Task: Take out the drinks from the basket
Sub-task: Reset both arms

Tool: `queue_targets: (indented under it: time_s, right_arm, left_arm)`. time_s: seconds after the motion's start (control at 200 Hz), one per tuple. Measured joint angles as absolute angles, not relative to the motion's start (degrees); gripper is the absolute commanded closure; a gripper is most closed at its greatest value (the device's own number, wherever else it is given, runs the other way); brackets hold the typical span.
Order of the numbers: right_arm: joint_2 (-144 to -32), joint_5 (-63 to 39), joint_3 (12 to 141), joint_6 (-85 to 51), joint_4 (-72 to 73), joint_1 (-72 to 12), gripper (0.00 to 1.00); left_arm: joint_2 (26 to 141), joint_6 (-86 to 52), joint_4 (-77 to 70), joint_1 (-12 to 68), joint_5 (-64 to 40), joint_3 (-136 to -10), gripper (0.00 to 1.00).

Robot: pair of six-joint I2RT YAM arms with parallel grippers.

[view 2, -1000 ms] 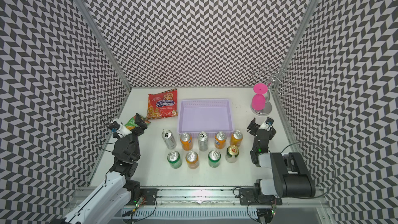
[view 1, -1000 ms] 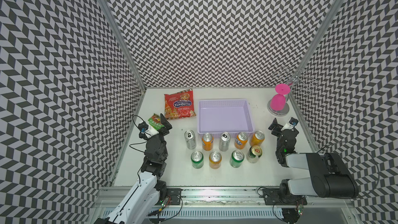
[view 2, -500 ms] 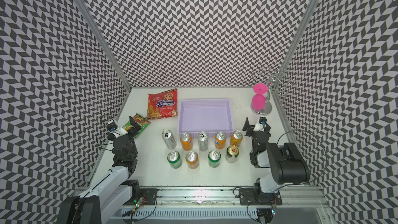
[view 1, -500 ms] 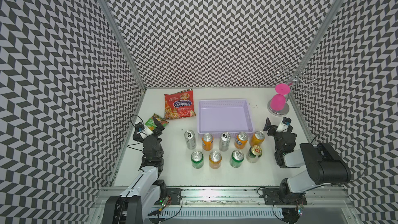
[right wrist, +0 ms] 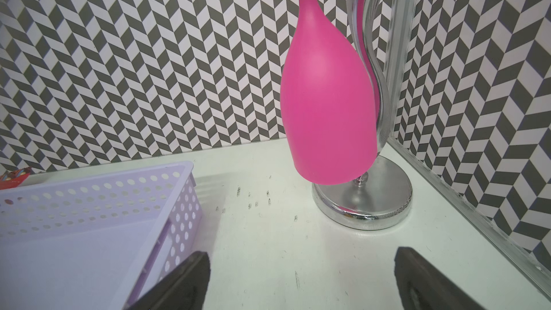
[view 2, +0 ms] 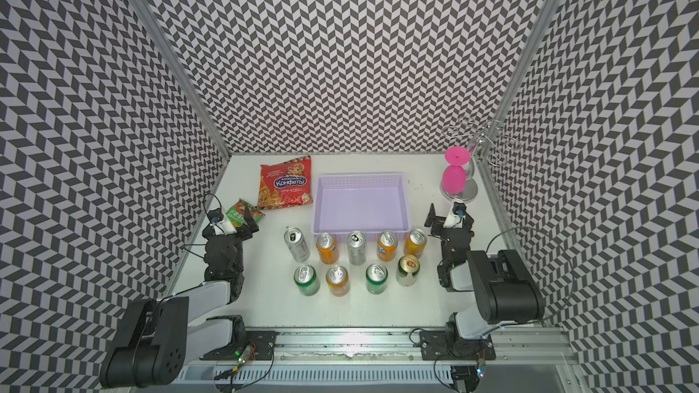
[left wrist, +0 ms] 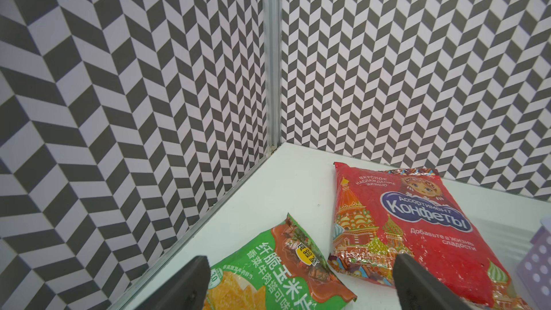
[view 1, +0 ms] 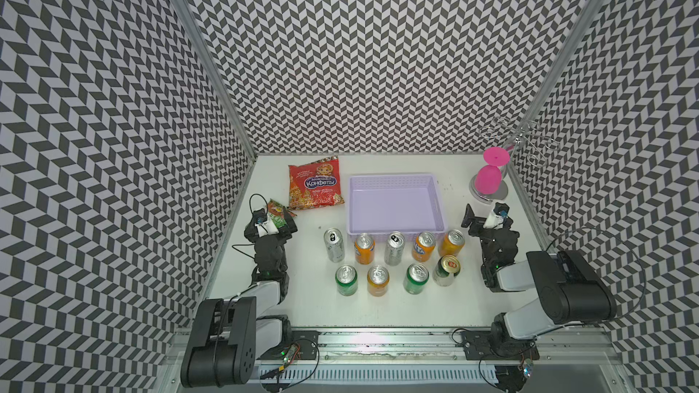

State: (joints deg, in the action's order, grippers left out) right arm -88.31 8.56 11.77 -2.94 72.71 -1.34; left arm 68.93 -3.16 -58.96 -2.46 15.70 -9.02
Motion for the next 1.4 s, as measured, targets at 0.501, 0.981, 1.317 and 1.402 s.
queue_targets:
  time_s: [0.501, 0.981, 1.317, 1.402]
  right_arm:
    - [-88.33, 8.97, 11.77, -2.76, 72.23, -1.39, 0.0]
    - [-88.33, 9.19, 11.77, -2.74, 72.2, -1.39, 0.0]
    - [-88.33, 9.19, 11.77, -2.74, 72.2, -1.39, 0.01]
    - [-88.33, 9.19, 11.77, -2.74, 72.18, -1.41, 0.0]
  left_arm:
    - [83.13, -3.7, -66.85, -2.55, 2.07, -11.2, 0.01]
    - [88.2, -1.5, -68.75, -0.05, 0.4, -14.24, 0.01]
    - [88.2, -0.89, -68.71, 0.38, 1.26, -14.72, 0.01]
    - [88.2, -0.89, -68.71, 0.38, 1.32, -14.72, 0.01]
